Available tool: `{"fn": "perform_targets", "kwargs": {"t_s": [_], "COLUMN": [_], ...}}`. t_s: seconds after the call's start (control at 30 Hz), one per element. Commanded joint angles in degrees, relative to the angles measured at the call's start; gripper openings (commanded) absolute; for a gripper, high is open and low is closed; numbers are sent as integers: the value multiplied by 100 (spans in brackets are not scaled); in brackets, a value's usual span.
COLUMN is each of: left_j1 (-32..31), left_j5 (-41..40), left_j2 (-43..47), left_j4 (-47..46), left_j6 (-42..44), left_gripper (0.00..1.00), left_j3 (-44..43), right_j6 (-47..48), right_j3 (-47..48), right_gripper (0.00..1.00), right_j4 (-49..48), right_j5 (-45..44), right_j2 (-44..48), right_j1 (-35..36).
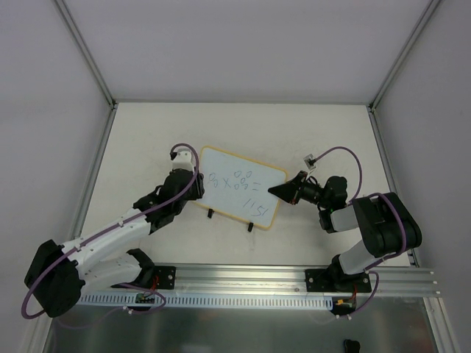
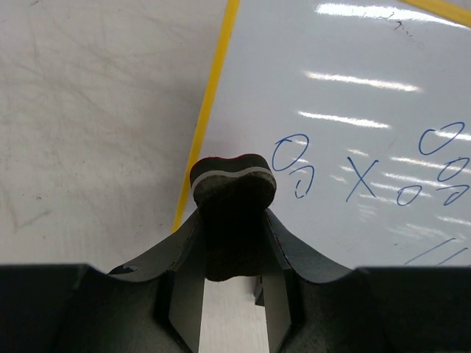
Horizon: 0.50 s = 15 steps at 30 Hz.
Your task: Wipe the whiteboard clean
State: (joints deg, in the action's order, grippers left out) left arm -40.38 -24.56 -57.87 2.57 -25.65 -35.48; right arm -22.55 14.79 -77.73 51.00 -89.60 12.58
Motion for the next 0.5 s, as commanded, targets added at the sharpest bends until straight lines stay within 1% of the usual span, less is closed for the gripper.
{"fn": "perform_targets", "kwargs": {"t_s": [0.0,0.2,0.47], "left_j1": [83,92,215], "left_j5": [-242,-216,-14], "left_j2": [-172,-365,-1226], "left_j4": [-1407,-2084,-2375], "left_j6": [569,816,719], "left_gripper": [0,0,0], "left_j3": [226,507,332], "right_j6": [593,593,602], "right_j3": [24,33,33], "right_gripper": [0,0,0], "right_j4": [-1007,-998,-998], "right_j5": [-29,-29,-12], "right_j2": [-31,-40,-57], "right_j1": [-36,-36,-27]}}
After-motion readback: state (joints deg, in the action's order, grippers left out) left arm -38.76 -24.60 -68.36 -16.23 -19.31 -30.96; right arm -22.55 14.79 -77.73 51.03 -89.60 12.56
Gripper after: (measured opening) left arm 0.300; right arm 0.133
